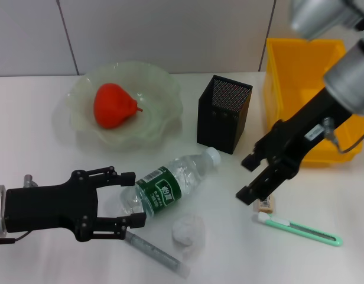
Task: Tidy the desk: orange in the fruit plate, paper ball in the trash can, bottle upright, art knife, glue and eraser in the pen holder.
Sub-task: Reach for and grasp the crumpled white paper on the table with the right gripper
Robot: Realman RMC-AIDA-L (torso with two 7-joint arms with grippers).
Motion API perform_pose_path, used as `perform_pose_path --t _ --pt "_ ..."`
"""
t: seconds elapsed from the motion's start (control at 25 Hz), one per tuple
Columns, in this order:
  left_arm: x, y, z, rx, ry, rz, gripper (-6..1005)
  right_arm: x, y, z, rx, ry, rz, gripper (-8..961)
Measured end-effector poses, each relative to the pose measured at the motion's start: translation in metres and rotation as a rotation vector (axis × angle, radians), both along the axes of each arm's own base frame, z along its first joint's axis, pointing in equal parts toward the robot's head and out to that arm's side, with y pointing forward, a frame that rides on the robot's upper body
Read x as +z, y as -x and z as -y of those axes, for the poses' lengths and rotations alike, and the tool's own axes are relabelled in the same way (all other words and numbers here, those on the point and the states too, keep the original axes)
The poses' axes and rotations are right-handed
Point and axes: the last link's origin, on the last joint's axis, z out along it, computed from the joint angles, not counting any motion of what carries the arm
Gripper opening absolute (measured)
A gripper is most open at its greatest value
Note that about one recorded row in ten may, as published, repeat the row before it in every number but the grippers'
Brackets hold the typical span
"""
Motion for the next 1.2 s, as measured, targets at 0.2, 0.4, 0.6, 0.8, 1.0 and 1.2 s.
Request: perform_pose_path --t 0.2,0.4,0.6,0.8,1.0,1.2 --pt "0.002 0.003 0.001 0.007 -0.001 -0.009 844 -0.029 -0.004 0.003 0.086 0.03 -0.023 813" --pt "0.003 0.006 0.001 0.015 -0.005 -0.017 844 -0.052 -0.018 0.001 0.113 0.036 -0.082 814" --pt "0.003 0.007 0.002 0.019 -0.006 -0.02 844 -0.069 -0.032 -0.002 0.127 0.026 -0.104 813" --pt "0.004 0.008 0.0 0.02 -0.012 -0.028 845 -0.085 -0.042 -0.005 0.138 0.002 -0.108 814" --pt "0.004 0.008 0.001 0.015 -0.016 -0.03 845 -0.095 -0.045 -0.002 0.149 0.004 -0.112 814" --pt "0.003 0.008 0.001 0.009 -0.019 -0.032 845 -0.1 -0.048 0.001 0.149 0.007 -0.124 813"
